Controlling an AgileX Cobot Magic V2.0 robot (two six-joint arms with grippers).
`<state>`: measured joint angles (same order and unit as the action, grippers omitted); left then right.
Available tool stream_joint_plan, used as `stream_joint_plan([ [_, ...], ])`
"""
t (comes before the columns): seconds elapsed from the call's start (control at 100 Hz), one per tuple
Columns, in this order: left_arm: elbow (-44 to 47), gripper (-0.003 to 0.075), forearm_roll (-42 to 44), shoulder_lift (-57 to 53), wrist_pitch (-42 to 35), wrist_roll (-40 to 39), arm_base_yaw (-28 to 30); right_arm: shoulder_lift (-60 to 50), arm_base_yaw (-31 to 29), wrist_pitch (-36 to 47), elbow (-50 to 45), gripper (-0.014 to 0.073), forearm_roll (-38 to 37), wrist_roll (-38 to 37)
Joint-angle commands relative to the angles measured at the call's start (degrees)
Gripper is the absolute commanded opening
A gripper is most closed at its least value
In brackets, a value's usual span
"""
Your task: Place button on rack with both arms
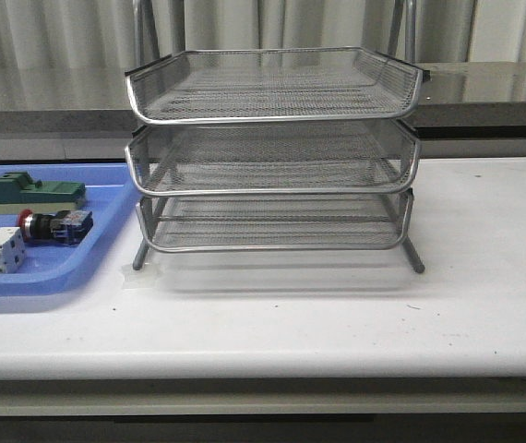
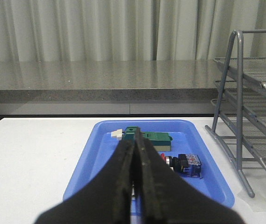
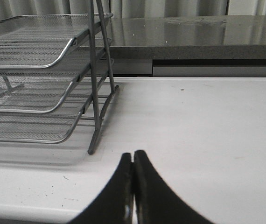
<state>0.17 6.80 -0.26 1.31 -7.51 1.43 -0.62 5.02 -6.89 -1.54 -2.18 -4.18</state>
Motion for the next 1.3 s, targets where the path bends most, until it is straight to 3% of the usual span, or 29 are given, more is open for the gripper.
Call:
stream_joint_plan([
  [0.0, 2.5, -0.0020, -0.6, -1.8, -4.6, -0.7, 0.0, -1.1, -0.4, 4.9, 0.9, -0.0060, -0.6, -0.1],
  [0.75, 2.5, -0.0020, -0.6, -1.8, -4.6, -0.7, 0.0, -1.1, -0.4, 6.2, 0.9, -0.0060, -0.8, -0.1],
  [0.95, 2.5, -0.0020, -0.6, -1.8, -4.6, -0.7, 0.0, -1.1, -0.4, 10.3, 1.3, -0.0060, -0.1, -0.1],
  [1.29, 2.5, -0.0020, -0.6, -1.8, -4.6, -0.7, 0.0, 4.0, -0.4, -5.3, 13.1, -0.0060, 4.1, -0.1],
])
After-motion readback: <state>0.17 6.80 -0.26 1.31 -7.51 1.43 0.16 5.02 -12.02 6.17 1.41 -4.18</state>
